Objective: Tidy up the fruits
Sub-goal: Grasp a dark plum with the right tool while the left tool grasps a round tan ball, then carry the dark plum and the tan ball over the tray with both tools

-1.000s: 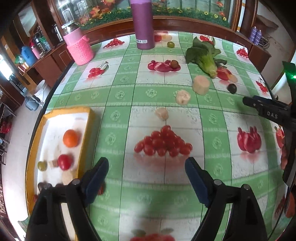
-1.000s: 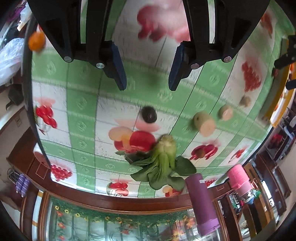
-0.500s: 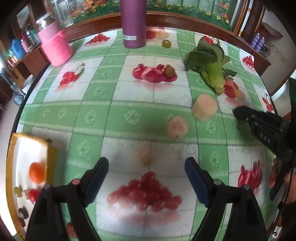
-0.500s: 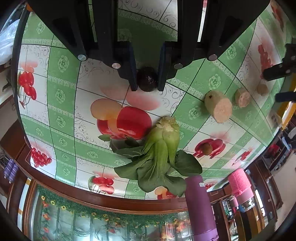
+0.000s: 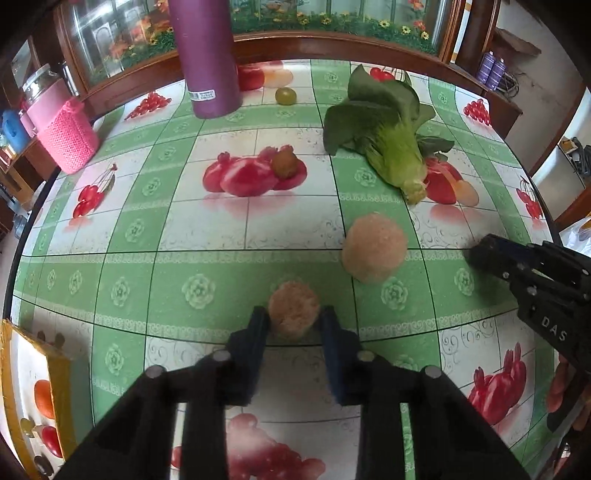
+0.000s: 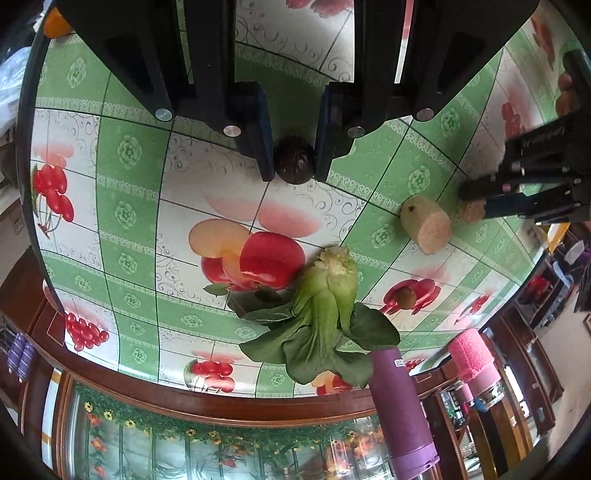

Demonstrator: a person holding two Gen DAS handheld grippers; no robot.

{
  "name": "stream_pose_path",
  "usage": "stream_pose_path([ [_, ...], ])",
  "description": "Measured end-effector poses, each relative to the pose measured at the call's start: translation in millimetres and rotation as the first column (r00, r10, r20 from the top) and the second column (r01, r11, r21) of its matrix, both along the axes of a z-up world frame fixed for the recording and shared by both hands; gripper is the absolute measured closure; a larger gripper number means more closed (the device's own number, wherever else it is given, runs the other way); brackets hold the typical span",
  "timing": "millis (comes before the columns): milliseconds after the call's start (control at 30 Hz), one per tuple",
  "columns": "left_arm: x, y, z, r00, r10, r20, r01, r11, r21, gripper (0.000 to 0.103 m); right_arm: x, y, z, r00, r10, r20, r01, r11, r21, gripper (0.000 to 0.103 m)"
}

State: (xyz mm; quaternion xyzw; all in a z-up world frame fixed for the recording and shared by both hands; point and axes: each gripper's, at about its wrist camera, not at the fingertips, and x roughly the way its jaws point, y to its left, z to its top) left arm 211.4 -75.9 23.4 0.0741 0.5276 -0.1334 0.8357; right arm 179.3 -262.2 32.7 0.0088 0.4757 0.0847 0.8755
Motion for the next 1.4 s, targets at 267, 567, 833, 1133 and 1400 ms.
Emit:
stream_pose_path([
  [267, -39.6, 18.7, 23.2, 1.000, -0.002, 0.005, 0.002, 0.997, -0.076, 0.071, -33.0, 3.6, 13.9, 1.000, 0.015, 0.008, -0.015, 1.000, -0.016, 0.082],
  [567, -109.0, 61.8, 47.0, 1.000, 0.020, -0.007, -0.021, 0.985, -0.171, 0.071, -87.3, 20.7, 48.2, 0.998, 0.053, 0.029, -0.052, 0.998, -0.032, 0.082],
  [833, -151.9, 110.8, 61.9, 0.994, 0.106, 0.025, -0.100, 0.979, -0.175, 0.071, -124.6, 69.4, 65.0, 0.990, 0.134, 0.034, -0.133, 0.991, -0.031, 0.082],
  [1133, -176.3, 190.6, 65.9, 0.971, 0.235, 0.040, -0.225, 0.959, -0.170, 0.071, -134.4, 159.0, 74.7, 0.960, 0.275, 0.048, -0.274, 0.961, -0.035, 0.082],
  [1400, -184.4, 268.6, 60.3, 0.928, 0.369, 0.039, -0.360, 0.921, -0.152, 0.071, -117.2, 249.6, 79.3, 0.915, 0.399, 0.059, -0.398, 0.917, -0.027, 0.082],
])
